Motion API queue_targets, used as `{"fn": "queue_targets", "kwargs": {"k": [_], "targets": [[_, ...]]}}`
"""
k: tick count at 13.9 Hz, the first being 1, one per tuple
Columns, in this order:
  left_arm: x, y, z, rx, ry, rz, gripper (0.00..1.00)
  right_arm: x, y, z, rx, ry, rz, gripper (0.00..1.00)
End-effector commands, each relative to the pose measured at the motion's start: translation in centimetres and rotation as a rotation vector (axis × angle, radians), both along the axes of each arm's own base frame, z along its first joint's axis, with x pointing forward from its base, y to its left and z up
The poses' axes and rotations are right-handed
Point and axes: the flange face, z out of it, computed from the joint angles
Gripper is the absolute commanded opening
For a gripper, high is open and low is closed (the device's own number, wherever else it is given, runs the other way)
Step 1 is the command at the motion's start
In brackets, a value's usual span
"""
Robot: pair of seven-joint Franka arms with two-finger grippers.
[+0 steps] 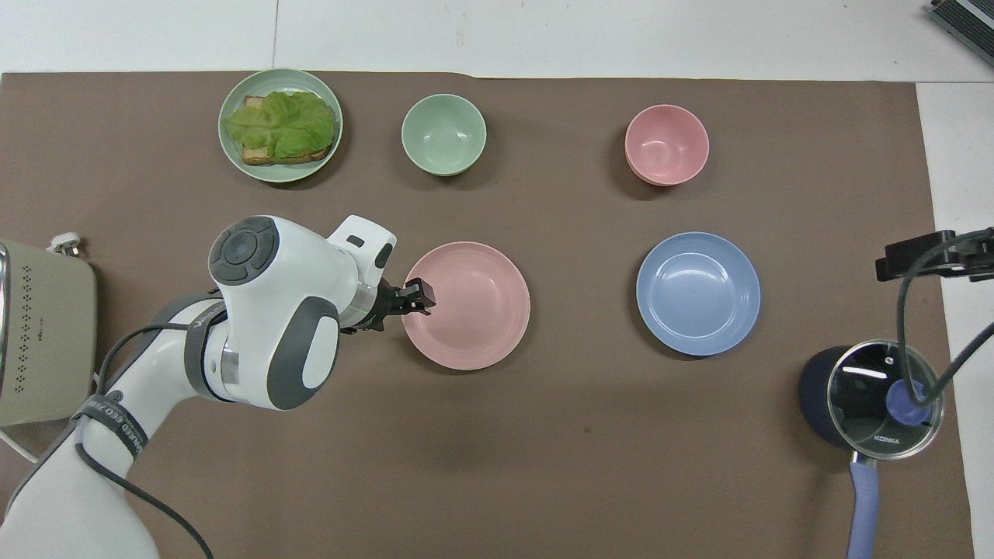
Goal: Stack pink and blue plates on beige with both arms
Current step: 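Withdraw the left gripper while the right gripper reaches the blue plate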
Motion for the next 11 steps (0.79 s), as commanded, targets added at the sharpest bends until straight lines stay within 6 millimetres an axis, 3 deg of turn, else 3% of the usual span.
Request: {"fn": "queue_targets", "kwargs": {"k": [1, 5, 7, 10, 11], "targets": [[1.3, 0.7, 2.5, 0.007, -0.041, -0.012, 1.00, -1.0, 0.0, -0.4, 0.001, -0.006, -0.008, 1.00], [5.1, 5.6, 8.4, 0.123, -0.066, -0.045, 1.00, -1.5, 0.0, -0.7, -0.002, 0.033, -0.044, 1.00], [6.5, 9.4, 10.9, 0.147, -0.059, -0.078, 1.00, -2.1, 0.0, -1.0, 0.001, 0.034, -0.049, 1.00], [8.0, 14.8, 14.2, 0.156, -0.067, -0.088, 1.00, -2.2, 0.0, -1.2, 0.001, 0.027, -0.054, 1.00], [8.1, 15.5, 15.0, 0.201, -0.073, -0.109, 1.00, -2.0, 0.2, -1.1, 0.001, 0.009, -0.051, 1.00]]}}
